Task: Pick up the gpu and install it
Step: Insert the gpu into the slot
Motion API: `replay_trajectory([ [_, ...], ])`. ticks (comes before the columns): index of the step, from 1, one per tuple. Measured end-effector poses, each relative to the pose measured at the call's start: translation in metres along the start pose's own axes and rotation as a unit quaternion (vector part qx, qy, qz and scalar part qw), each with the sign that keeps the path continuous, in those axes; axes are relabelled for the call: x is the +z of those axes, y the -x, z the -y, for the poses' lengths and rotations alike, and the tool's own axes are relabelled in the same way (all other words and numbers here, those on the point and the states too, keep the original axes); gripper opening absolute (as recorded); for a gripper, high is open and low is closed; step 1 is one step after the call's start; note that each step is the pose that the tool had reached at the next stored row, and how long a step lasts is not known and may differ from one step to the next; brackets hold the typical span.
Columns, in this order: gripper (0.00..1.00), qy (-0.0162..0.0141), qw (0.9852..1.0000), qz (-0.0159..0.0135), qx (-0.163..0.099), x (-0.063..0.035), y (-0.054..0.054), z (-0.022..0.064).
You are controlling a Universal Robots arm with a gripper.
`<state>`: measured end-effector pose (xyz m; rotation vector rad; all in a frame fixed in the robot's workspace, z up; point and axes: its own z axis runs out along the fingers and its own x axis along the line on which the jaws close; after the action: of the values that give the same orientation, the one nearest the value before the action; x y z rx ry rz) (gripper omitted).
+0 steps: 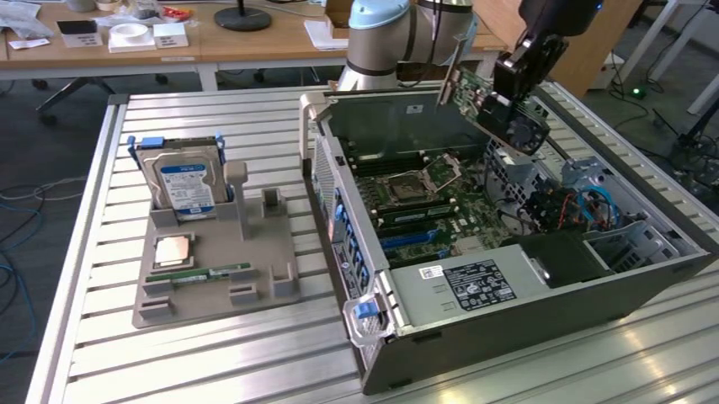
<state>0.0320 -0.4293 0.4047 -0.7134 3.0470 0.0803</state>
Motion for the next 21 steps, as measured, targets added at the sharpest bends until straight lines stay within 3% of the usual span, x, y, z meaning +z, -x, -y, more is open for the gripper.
replay_trajectory([
  [5,0.26,0.001,0.999,-0.0021,-0.044,0.0003,0.0,0.0],
  [10,0.26,0.002,0.996,-0.0042,-0.089,0.0005,0.0,0.0],
  [16,0.26,0.0032,0.99,-0.0067,-0.141,0.0008,0.0,0.0],
  [21,0.26,0.0042,0.983,-0.0087,-0.183,0.001,0.0,0.0001],
])
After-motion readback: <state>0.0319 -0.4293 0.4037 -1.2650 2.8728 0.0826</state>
